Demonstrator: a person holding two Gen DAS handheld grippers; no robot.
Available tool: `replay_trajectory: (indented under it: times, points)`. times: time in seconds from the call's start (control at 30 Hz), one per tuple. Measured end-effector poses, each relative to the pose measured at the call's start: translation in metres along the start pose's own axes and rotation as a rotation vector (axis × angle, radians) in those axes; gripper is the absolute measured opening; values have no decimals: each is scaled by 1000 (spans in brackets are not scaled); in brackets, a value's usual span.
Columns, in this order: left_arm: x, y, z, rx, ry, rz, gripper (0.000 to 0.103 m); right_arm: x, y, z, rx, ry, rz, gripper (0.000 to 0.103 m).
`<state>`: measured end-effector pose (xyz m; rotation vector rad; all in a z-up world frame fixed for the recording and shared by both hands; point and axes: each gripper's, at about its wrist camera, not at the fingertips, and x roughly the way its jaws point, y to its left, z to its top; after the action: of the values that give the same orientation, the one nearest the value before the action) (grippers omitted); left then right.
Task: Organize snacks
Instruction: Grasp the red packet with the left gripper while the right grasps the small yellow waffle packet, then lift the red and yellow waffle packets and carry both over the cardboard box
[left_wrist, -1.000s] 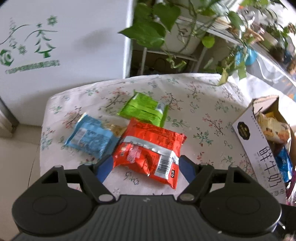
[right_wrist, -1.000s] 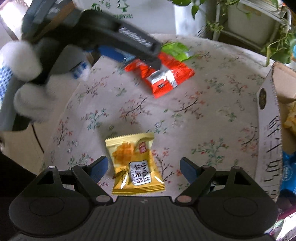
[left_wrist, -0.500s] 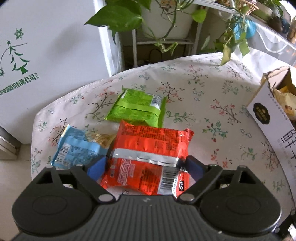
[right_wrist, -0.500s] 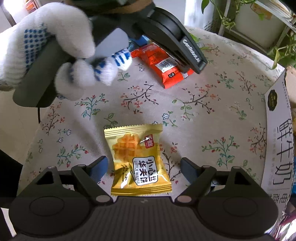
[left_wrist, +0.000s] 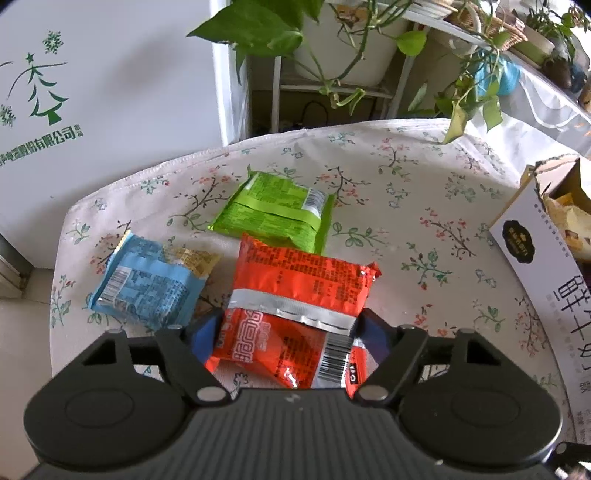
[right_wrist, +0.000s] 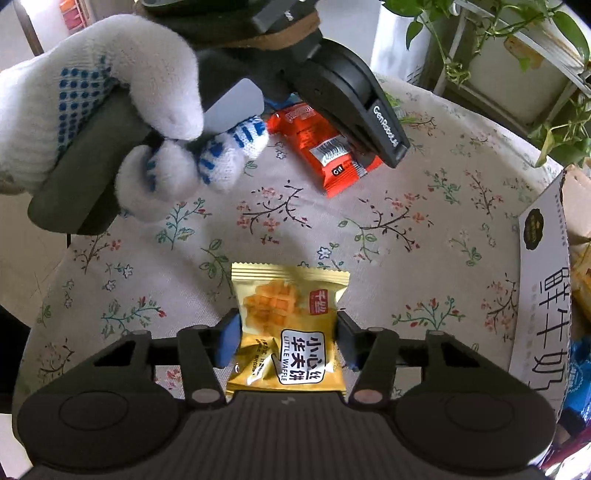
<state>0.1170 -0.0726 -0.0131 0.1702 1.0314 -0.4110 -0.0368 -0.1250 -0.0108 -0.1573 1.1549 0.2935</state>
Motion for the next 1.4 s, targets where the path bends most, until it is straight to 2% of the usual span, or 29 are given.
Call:
replay_trajectory:
  times: [0.17,0.3,0.5,0.77,1.17,1.4]
  points:
    - [-6,3,1,-59,0,-13,72,-6,-10,1,37,-12,19,57]
    - [-14,3,1,-84,-22,-31,72,-11,-21,3,93,-30,-5,57]
    - [-24,-2,0,-86,-46,-63,72,-18,-38,5,176,-45,-36,57]
    - [-30,-5,-5,-93,-47,-67,72,-25,-45,10,200,-68,-36,57]
    - [-44,3,-7,-162,-72,-68,72,-54,-74,19,297,-154,-57,57]
    - [-53,-2,-8,-165,-86,-63,72,-65,-98,20,363,-213,-68,57]
